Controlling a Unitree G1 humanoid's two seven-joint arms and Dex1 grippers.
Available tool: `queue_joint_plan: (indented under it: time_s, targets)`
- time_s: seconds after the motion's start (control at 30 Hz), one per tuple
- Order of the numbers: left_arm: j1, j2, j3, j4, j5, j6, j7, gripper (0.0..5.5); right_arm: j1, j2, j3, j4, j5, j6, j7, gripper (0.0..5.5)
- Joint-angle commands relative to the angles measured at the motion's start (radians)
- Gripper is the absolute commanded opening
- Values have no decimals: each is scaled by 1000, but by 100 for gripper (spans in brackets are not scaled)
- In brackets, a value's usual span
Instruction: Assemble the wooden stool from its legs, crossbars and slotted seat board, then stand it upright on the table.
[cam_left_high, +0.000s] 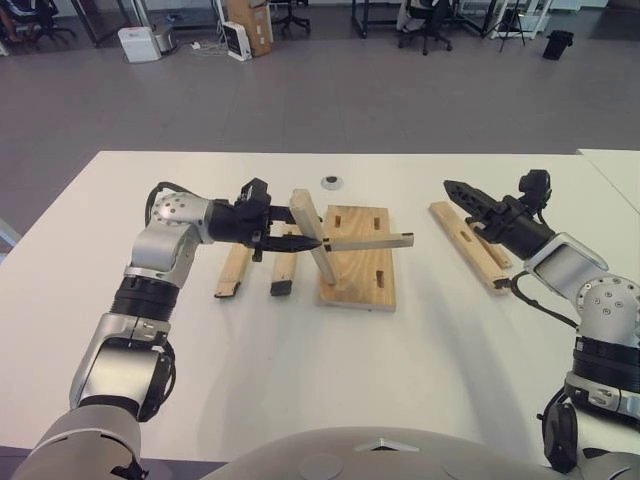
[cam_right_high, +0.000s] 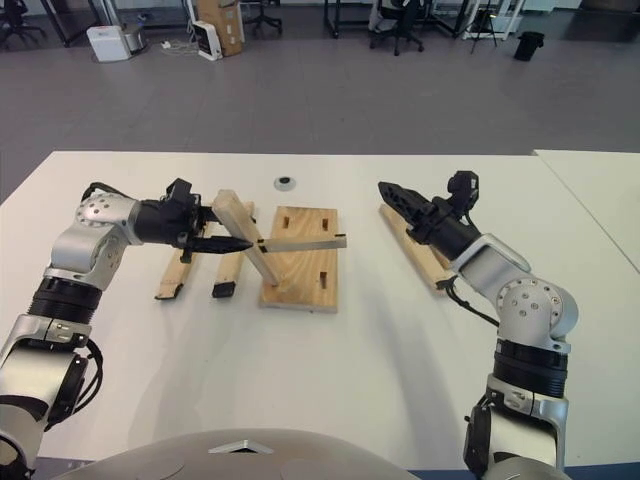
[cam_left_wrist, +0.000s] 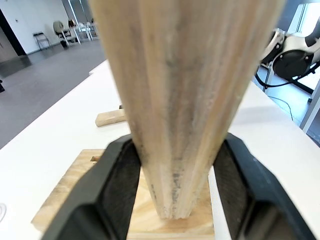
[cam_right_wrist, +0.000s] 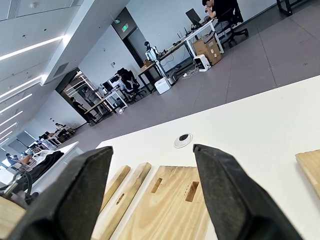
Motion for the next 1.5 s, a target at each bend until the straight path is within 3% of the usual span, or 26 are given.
queue_joint_plan:
  time_s: [0.03, 0.27, 0.47, 0.83, 0.9, 1.1, 1.33, 1.5]
  targets:
    - [136, 71, -211, 36, 171, 175, -23, 206, -47, -34, -33, 33, -17, -11, 6, 299]
    - [72, 43, -305, 110, 193, 199, 13, 206, -37, -5, -15, 23, -25, -15, -3, 299]
    - [208, 77, -368, -17, 170, 223, 45, 206, -24, 1, -25, 16, -31, -23, -10, 299]
    - [254, 65, -327, -66, 117, 232, 189, 206, -24, -14, -18, 21, -50, -17, -5, 299]
    - [251, 49, -301, -12, 134, 203, 240, 265, -3, -16, -19, 9, -55, -16, -2, 299]
    - [277, -12, -194, 172, 252, -84, 420, 362, 30, 2, -43, -15, -58, -12, -6, 299]
    - [402, -38, -64, -34, 153, -143, 437, 471, 61, 16, -42, -39, -57, -7, -9, 299]
    - [376, -100, 36, -6, 189, -272, 551, 483, 80, 32, -27, -53, -64, -8, -17, 299]
